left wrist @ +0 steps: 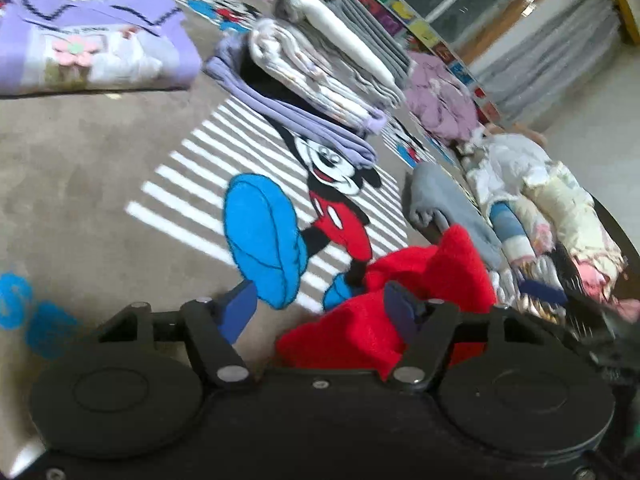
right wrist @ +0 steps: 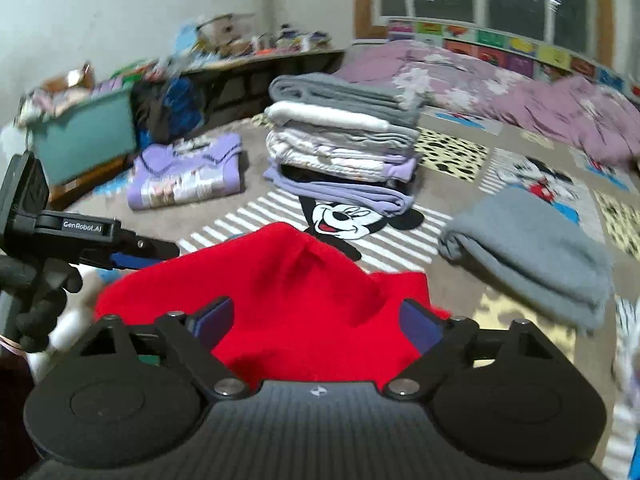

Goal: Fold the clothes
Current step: 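Grasp the red sweater edge with the right gripper while the left gripper grasps another edge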

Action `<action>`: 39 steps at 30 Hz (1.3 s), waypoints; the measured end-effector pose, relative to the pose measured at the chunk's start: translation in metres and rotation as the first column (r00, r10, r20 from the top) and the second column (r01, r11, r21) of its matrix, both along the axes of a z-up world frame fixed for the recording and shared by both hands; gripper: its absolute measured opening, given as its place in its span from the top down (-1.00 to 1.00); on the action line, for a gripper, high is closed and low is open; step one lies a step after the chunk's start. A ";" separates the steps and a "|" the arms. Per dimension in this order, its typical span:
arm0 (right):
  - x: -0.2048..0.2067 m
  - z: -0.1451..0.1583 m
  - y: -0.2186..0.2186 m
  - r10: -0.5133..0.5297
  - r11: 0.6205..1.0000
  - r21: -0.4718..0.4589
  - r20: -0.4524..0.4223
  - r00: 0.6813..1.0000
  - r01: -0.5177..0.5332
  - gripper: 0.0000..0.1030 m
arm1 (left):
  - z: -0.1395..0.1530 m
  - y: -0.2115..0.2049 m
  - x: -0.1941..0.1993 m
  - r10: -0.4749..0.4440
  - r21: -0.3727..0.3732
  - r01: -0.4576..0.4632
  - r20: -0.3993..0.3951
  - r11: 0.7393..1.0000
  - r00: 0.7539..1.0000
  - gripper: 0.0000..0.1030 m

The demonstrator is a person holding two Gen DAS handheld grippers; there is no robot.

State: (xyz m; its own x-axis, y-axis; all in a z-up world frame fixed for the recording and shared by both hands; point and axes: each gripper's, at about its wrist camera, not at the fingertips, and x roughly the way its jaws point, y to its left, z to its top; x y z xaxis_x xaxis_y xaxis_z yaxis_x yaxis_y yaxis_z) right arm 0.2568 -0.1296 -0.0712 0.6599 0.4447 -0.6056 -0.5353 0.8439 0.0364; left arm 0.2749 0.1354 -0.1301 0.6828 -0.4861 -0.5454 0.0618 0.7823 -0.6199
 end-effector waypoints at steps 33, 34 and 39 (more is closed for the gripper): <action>0.060 -0.010 -0.012 0.367 0.930 0.053 -0.140 0.920 -0.363 0.86 | -0.020 -0.006 0.003 -0.227 -0.086 0.232 0.058 0.969 0.972 0.57; 0.053 -0.007 -0.015 0.362 0.932 0.055 -0.130 0.923 -0.358 0.87 | -0.018 -0.007 0.000 -0.234 -0.073 0.239 0.071 0.968 0.970 0.60; 0.018 0.008 -0.030 0.342 0.938 0.077 -0.076 0.937 -0.337 0.87 | -0.005 -0.016 -0.017 -0.267 -0.018 0.271 0.134 0.962 0.954 0.68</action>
State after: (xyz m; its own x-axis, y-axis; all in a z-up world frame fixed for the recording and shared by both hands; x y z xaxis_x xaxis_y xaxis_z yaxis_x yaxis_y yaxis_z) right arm 0.2745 -0.1593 -0.0635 0.4093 0.6715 -0.6177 -0.7819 0.6071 0.1419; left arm 0.2576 0.1192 -0.1353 0.5872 -0.6790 -0.4406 0.3480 0.7032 -0.6200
